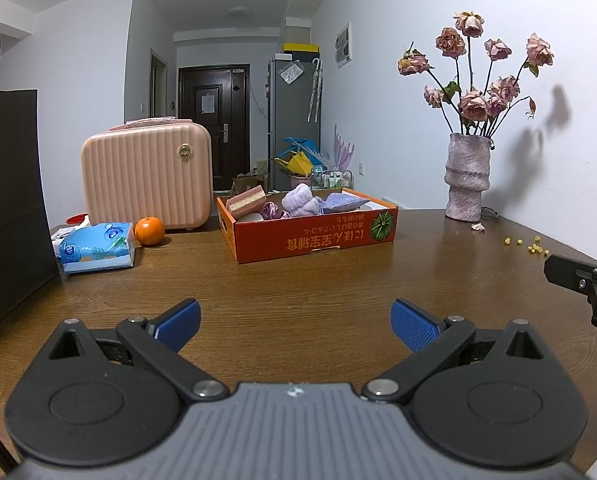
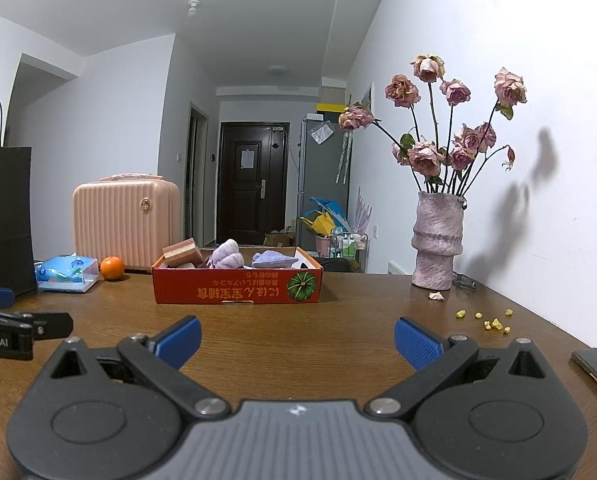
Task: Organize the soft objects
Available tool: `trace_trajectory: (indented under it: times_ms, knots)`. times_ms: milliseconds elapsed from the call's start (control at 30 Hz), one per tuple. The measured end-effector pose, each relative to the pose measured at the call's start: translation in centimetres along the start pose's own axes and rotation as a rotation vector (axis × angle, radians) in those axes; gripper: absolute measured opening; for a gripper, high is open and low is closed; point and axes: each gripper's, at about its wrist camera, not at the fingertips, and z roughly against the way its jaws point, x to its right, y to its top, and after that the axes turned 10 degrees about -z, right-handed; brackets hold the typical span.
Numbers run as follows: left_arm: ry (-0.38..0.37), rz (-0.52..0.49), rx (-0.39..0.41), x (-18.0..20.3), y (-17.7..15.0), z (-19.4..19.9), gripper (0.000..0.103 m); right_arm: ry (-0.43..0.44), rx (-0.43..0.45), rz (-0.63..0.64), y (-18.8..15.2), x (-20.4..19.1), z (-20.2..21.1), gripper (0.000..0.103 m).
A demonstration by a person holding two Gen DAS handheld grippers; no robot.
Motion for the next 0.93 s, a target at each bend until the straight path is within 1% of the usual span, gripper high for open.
trace_trajectory:
  times_ms: [500,933]
  knots:
    - [-0.001,-0.003,-0.001,0.06,-0.37,0.15,0.103,0.002,-0.004,-0.001,-0.19,-0.07,-0.08,0.103]
    - [-0.019,0.004,0.003,-0.03,-0.36,-0.04,0.103,0.000,-0.011,-0.001,-0.54,-0.24,-0.28,0.103]
